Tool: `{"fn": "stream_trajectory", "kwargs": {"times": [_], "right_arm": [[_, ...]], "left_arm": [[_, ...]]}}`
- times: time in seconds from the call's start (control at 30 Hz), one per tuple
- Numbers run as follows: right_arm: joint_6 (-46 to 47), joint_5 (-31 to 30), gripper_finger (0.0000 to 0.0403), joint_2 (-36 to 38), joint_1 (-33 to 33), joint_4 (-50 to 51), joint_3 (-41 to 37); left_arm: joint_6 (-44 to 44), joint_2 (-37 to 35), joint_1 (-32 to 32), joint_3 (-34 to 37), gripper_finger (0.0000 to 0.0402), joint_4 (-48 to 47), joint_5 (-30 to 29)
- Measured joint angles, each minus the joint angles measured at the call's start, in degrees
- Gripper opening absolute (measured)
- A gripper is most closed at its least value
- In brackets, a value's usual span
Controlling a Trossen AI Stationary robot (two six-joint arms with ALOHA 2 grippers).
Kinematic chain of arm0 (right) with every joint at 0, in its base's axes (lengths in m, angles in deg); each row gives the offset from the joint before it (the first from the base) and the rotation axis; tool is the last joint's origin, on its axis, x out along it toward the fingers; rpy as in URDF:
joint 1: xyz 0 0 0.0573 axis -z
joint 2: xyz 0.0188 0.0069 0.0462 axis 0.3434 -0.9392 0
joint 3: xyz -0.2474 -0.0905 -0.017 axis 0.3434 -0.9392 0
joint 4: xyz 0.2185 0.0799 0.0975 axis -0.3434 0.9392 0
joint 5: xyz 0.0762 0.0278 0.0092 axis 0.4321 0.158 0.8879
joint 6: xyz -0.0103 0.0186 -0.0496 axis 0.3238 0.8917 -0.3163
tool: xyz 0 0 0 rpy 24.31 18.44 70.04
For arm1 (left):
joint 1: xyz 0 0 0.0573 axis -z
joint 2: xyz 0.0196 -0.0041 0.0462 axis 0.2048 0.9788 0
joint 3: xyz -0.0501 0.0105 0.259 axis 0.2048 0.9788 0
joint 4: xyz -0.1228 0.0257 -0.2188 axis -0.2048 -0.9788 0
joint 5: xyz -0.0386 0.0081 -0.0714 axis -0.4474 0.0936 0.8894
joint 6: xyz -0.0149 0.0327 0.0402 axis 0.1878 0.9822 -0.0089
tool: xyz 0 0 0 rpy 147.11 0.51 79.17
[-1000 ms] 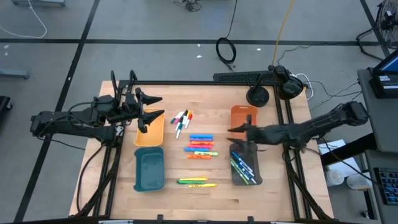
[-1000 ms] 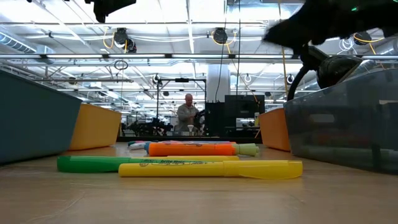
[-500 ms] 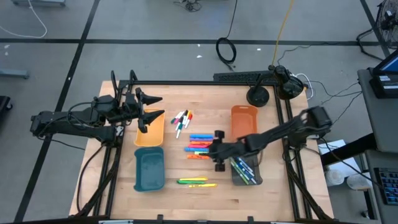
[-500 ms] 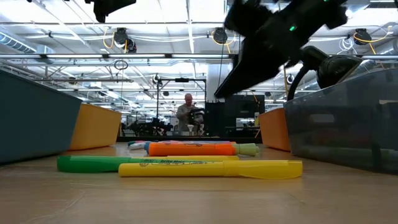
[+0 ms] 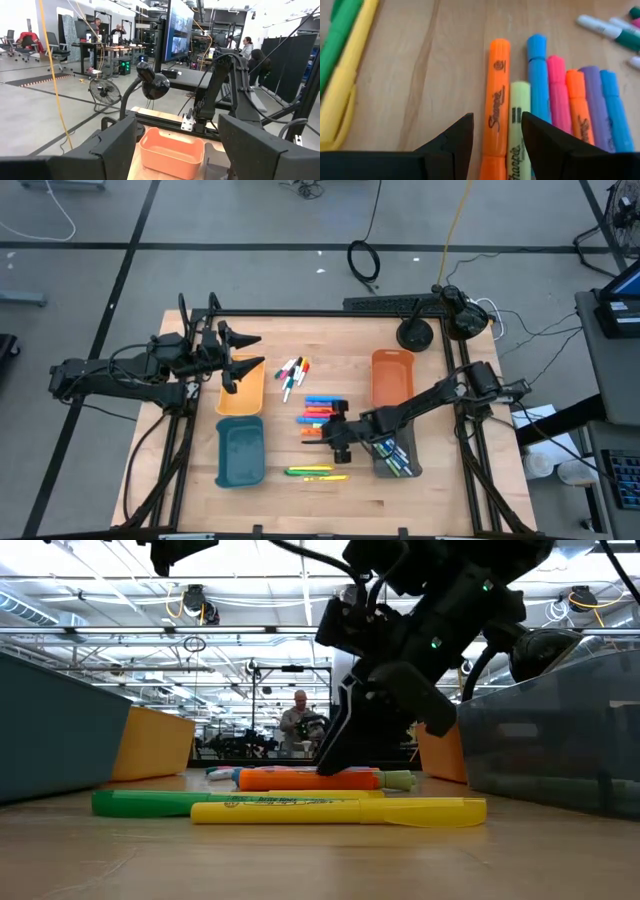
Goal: Pick & Place Markers
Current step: Put the bottom orange highlighter into the orange bin
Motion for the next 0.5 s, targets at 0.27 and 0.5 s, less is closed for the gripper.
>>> {"fn": "stream_trajectory", "kwargs": {"times": [0.27, 0.5], "right_arm": [[0.43, 3.27, 0.0155, -0.47, -0.24, 0.37, -0.02], [0.41, 4.47, 0.0155, -0.47, -0.37, 0.31, -0.02]], "left_arm": [[0.00, 0.00, -0.01, 0.00, 0.0282, 0.00, -0.01], [0.00, 0.00, -0.02, 0.00, 0.0282, 0.00, -0.01]]}}
